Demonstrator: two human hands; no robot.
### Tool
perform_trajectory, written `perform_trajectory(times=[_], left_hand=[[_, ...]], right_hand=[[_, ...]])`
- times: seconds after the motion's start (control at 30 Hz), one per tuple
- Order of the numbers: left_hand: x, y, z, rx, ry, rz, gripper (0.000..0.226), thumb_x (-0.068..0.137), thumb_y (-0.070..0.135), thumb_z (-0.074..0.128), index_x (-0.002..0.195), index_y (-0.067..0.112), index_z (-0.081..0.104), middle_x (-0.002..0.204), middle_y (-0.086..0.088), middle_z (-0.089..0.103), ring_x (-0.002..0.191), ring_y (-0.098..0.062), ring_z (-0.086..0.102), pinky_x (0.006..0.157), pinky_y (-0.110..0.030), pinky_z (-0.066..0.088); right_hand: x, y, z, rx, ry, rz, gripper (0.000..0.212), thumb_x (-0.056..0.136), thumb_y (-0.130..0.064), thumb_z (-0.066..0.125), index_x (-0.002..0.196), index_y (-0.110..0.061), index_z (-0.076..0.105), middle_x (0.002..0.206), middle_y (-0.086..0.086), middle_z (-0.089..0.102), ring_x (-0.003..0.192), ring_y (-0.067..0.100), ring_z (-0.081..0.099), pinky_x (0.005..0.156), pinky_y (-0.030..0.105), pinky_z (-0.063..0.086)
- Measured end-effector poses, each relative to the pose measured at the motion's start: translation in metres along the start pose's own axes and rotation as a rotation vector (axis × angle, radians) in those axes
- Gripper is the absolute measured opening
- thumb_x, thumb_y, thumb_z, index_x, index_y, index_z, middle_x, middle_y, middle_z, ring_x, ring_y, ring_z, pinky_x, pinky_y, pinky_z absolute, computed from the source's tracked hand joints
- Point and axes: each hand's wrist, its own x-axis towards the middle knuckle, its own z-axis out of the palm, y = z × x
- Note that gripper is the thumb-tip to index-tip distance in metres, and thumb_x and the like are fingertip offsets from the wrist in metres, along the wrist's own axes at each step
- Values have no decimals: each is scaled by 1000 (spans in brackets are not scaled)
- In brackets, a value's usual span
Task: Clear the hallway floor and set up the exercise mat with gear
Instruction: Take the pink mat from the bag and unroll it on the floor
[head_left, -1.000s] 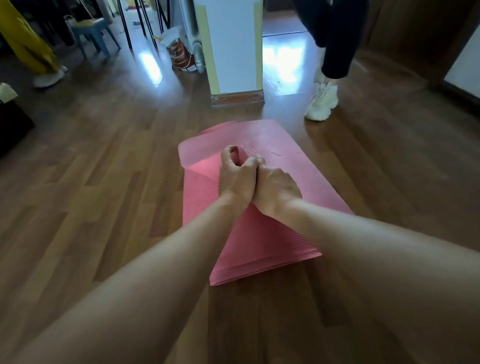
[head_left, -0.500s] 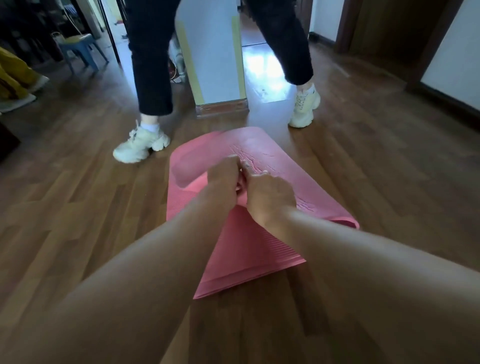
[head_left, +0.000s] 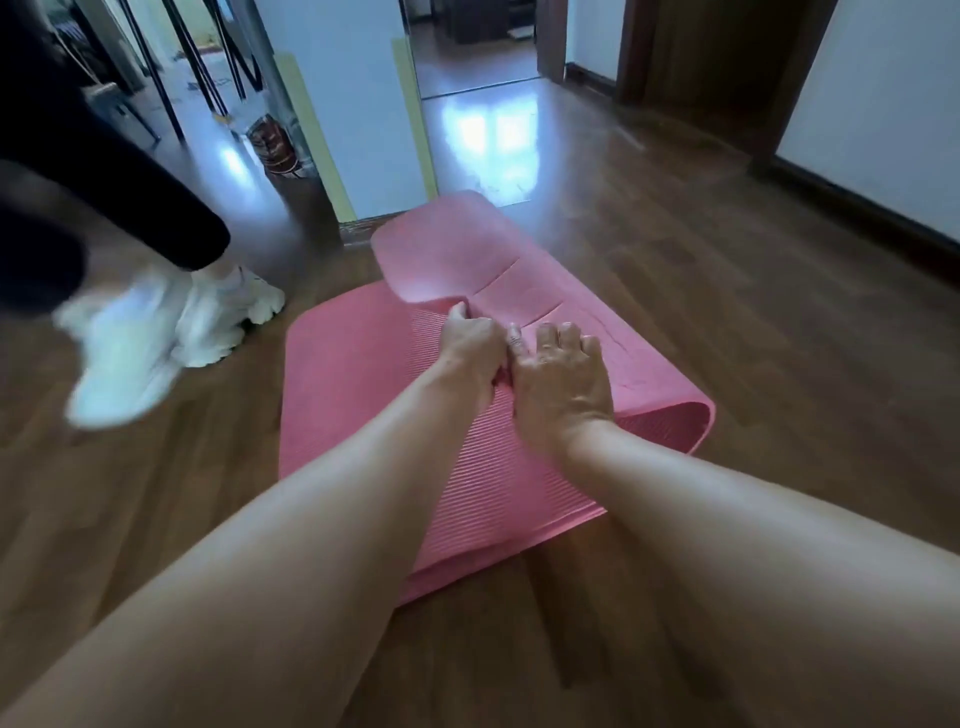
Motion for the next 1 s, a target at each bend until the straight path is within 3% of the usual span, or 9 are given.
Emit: perform_trajectory(times=[0.07, 0.13, 0.2, 0.3, 0.37, 0.57, 0.77, 0.9, 1.0], left_hand=[[3, 2, 16, -3, -84, -1, 60, 84, -13, 33, 132, 22, 42, 112, -11, 64, 90, -27, 66, 73, -29, 57], [7, 7, 35, 25, -165, 29, 67, 82, -17, 29, 142, 13, 36, 131, -15, 56, 114, -30, 59, 99, -40, 48], [8, 10, 50, 81, -232, 33, 67, 83, -16, 29, 142, 14, 38, 128, -13, 58, 111, -29, 60, 95, -40, 50], [4, 8, 75, 209, -387, 12, 59, 83, -12, 28, 129, 16, 51, 103, -6, 61, 80, -22, 58, 68, -32, 50], [5, 1, 90, 235, -447, -37, 57, 85, -11, 31, 132, 15, 50, 101, -4, 61, 77, -22, 57, 71, -36, 51], [19, -22, 104, 378, -378, -71, 50, 94, -2, 39, 140, 18, 41, 129, -5, 56, 93, -23, 59, 84, -37, 51], [37, -39, 99, 589, -398, -33, 67, 88, -16, 37, 144, 22, 36, 138, 1, 49, 119, -19, 54, 50, -9, 45], [51, -58, 90, 808, -378, 4, 62, 88, -13, 37, 139, 22, 43, 138, 3, 49, 124, -15, 50, 89, -20, 46], [58, -72, 84, 1017, -372, 40, 58, 89, -5, 39, 140, 24, 43, 140, 4, 49, 126, -16, 48, 106, -26, 38]], right_hand=[[5, 11, 3, 35, 13, 44, 55, 94, -20, 35, 146, -8, 22, 134, 12, 43, 120, 30, 38, 96, 39, 31], [12, 21, 7, 74, -1, 119, 53, 95, -18, 33, 144, -1, 22, 137, 14, 42, 121, 31, 39, 98, 39, 31], [17, 35, 13, 118, -30, 199, 51, 99, -16, 29, 145, 2, 17, 141, 17, 38, 125, 34, 38, 101, 41, 30], [20, 73, 25, 134, -43, 335, 49, 100, -14, 26, 146, -2, 15, 142, 17, 33, 127, 36, 34, 100, 42, 31], [19, 102, 35, 70, -55, 413, 50, 99, -11, 28, 147, -5, 13, 140, 16, 33, 124, 35, 36, 99, 42, 33], [10, 129, 65, -26, -106, 423, 60, 97, -6, 27, 148, -5, -4, 151, 18, 13, 132, 37, 25, 108, 44, 25], [27, 116, 90, 67, -172, 260, 60, 96, -5, 32, 149, -8, 5, 156, 14, 7, 142, 35, 10, 113, 42, 19], [33, 122, 101, 38, -308, 256, 44, 89, -6, 41, 133, -8, 39, 137, 13, 41, 128, 30, 33, 103, 38, 33], [32, 116, 111, 50, -455, 272, 46, 88, -9, 46, 133, -7, 40, 135, 13, 43, 126, 30, 34, 104, 39, 33]])
